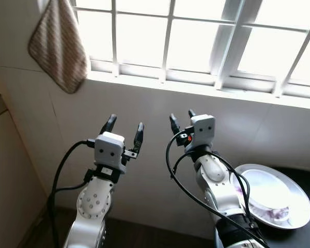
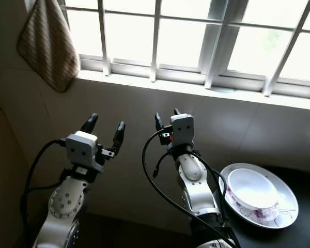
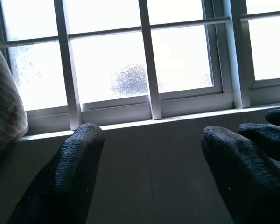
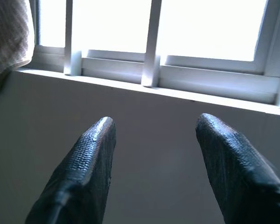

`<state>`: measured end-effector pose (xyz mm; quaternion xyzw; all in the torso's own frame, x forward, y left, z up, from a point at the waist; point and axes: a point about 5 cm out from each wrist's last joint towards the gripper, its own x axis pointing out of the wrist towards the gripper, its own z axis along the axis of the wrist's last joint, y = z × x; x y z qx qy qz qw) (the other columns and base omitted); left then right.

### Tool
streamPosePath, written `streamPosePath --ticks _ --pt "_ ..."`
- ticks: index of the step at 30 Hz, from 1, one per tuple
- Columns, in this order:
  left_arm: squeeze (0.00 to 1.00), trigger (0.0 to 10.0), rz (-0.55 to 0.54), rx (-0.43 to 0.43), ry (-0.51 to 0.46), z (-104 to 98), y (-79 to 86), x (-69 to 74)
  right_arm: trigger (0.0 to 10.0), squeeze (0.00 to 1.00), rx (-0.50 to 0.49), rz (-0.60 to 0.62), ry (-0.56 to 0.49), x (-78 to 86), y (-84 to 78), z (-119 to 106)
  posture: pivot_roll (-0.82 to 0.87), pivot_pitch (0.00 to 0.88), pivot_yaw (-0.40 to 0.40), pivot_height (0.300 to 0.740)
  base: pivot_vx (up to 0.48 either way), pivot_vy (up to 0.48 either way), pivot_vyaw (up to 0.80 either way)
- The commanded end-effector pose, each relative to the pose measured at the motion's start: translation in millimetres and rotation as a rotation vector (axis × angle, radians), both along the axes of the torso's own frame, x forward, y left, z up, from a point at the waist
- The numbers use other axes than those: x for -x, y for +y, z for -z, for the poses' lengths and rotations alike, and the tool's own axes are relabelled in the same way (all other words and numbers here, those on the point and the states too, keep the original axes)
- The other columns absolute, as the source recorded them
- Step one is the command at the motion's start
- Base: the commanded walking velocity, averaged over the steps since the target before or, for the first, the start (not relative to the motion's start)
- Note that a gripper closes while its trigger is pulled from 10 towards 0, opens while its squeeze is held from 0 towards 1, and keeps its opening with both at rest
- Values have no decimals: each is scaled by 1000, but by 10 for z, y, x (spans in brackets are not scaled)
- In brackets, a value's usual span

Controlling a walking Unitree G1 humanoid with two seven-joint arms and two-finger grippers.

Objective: Kitchen organization

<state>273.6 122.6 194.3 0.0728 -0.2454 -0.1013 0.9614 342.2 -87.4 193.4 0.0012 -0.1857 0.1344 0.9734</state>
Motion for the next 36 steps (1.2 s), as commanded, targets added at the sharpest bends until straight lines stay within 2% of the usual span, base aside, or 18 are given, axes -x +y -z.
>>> streamPosePath --ticks 1,7,24,32,36 --pt "0 10000 -23 -4 20 25 40 -21 10000 0 -6 -9 7 -14 53 -24 2 0 -47 736 0 0 -800" --pt "0 10000 -27 23 67 86 55 -46 10000 0 29 10 10 -25 39 -12 0 0 -49 736 0 97 -800" --pt "0 10000 -31 35 81 114 85 -57 10000 0 26 49 38 -52 -26 35 -5 0 -43 736 0 480 -800" --pt "0 10000 -29 38 73 113 82 -53 10000 0 51 87 61 -69 -57 80 -5 0 -40 736 0 104 -183" --pt "0 10000 -27 33 77 121 82 -54 10000 0 30 150 110 -109 -151 137 -5 0 -40 736 0 0 0"
